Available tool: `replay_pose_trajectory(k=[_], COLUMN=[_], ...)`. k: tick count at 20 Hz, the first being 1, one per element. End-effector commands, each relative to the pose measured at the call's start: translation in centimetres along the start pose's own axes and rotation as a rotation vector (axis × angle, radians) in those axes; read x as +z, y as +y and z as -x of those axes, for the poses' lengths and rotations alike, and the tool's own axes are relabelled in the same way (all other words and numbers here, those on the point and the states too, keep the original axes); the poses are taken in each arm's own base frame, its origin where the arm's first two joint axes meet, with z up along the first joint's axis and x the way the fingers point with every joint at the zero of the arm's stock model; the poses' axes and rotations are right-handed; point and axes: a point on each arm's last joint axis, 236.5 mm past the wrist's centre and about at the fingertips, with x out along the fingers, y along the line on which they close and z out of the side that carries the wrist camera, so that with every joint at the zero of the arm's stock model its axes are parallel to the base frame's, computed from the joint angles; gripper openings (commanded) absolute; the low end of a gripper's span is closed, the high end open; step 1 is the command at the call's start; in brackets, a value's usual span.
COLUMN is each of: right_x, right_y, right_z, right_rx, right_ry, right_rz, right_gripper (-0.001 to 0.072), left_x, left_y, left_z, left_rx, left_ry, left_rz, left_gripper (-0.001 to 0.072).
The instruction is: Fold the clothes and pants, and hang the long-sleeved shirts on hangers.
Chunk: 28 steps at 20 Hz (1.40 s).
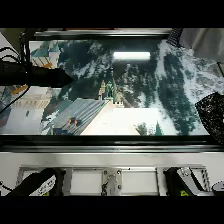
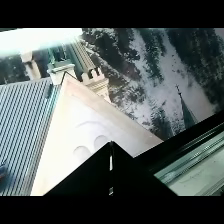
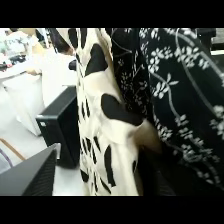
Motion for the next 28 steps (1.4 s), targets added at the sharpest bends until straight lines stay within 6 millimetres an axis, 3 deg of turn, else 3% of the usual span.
replay_pose_trajectory(k=[1, 3, 5, 8, 10, 12, 14, 15, 17, 19, 21, 23, 25, 28], right_x=[4.4, 6.9, 7.8, 5.8, 2.0, -3.0, -8.4, -10.9, -15.5, -20.0, -24.4, -28.6, -31.9, -34.7], right_y=[2.6, 4.7, 7.3, 11.8, 16.1, 21.7, 27.8, 30.4, 33.2, 33.9, 33.6, 33.0, 32.5, 31.6], right_z=[3.3, 6.3, 8.7, 10.9, 11.8, 14.2, 19.8, 23.8, 31.3, 37.9, 43.6, 48.0, 51.0, 53.6], right_rx=[0.090, 0.172, 0.255, 0.399, 0.537, 0.756, 1.074, 1.258, 1.539, 1.712, 1.819, 1.861, 1.871, 1.888], right_ry=[-0.126, -0.191, -0.198, -0.099, 0.040, 0.207, 0.382, 0.465, 0.631, 0.793, 0.905, 0.993, 1.034, 1.086], right_rz=[-0.081, -0.156, -0.185, -0.188, -0.109, -0.031, 0.070, 0.112, 0.185, 0.266, 0.349, 0.410, 0.444, 0.465], right_gripper=[0.0461, 0.0461, 0.0461, 0.0462, 0.0463, 0.0464, 0.0465, 0.0464, 0.0437, 0.0345, 0.0345, 0.0345, 0.0346, 0.0346], left_x=[0.0, -0.1, -0.1, 0.0, 0.4, 0.5, 0.4, 0.3, 0.3, 0.2, 0.1, -0.1, -0.5, -1.9], left_y=[-0.3, -0.3, -0.3, -0.2, -0.2, -0.3, -1.1, -1.8, -3.5, -5.3, -6.7, -7.5, -7.0, -5.5], left_z=[-0.2, -0.2, -0.2, -0.2, -0.2, -0.3, -0.6, -0.8, -1.5, -2.1, -2.5, -2.7, -3.0, -4.0], left_rx=[-0.004, -0.004, -0.004, -0.004, -0.002, -0.004, -0.015, -0.025, -0.052, -0.079, -0.102, -0.113, -0.076, -0.024], left_ry=[0.002, 0.002, 0.003, 0.000, -0.016, -0.021, -0.016, -0.016, -0.021, -0.026, -0.034, -0.028, -0.015, 0.012], left_rz=[-0.007, -0.015, -0.018, -0.017, -0.017, -0.020, -0.035, -0.049, -0.085, -0.119, -0.144, -0.160, -0.171, -0.139], left_gripper=[0.0010, 0.0010, 0.0010, 0.0010, 0.0010, 0.0010, 0.0010, 0.0010, 0.0010, 0.0010, 0.0010, 0.0010, 0.0010, 0.0010])
